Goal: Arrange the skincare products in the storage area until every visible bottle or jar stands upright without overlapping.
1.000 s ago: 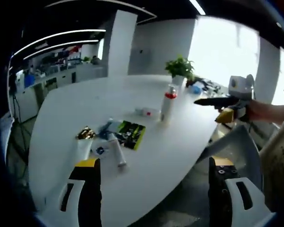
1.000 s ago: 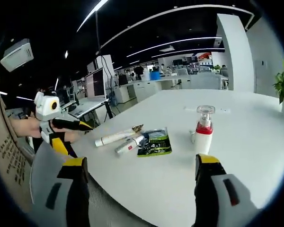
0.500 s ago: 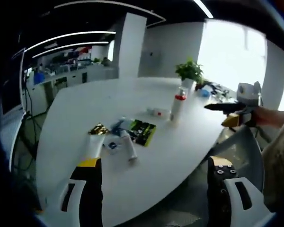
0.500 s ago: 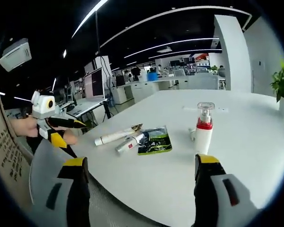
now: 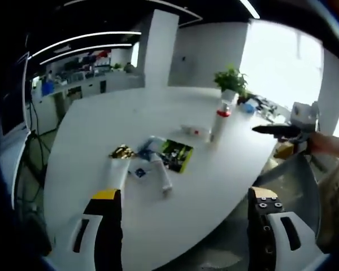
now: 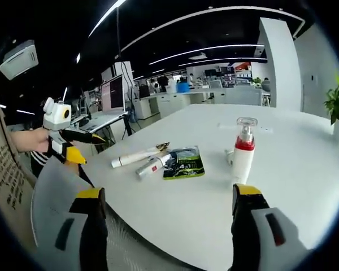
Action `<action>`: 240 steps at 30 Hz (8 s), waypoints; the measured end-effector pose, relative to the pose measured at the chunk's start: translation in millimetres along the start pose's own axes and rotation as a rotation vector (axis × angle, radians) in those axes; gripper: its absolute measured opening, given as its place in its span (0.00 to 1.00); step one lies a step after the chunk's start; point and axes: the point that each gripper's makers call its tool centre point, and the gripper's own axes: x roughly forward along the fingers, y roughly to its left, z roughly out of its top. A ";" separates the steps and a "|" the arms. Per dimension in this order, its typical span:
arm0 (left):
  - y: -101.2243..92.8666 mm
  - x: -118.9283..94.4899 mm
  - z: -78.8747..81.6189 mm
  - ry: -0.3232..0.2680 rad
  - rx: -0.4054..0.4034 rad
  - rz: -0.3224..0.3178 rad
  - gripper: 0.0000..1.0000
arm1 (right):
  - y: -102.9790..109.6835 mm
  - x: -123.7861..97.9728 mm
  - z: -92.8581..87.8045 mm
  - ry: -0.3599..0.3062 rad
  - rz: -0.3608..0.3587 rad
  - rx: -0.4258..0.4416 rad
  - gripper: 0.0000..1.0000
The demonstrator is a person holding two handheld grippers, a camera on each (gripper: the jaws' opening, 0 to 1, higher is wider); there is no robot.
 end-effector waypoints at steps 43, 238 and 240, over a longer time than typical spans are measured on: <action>108.8 78.8 -51.6 0.515 0.044 0.067 0.77 | -7.6 1.2 -10.6 0.052 -0.026 0.017 0.90; -165.2 132.5 30.5 0.120 0.525 -0.553 0.16 | 26.7 15.4 66.8 0.010 0.581 -0.216 0.13; -163.8 137.9 26.3 0.130 0.532 -0.546 0.16 | 24.0 18.4 61.4 0.022 0.577 -0.215 0.13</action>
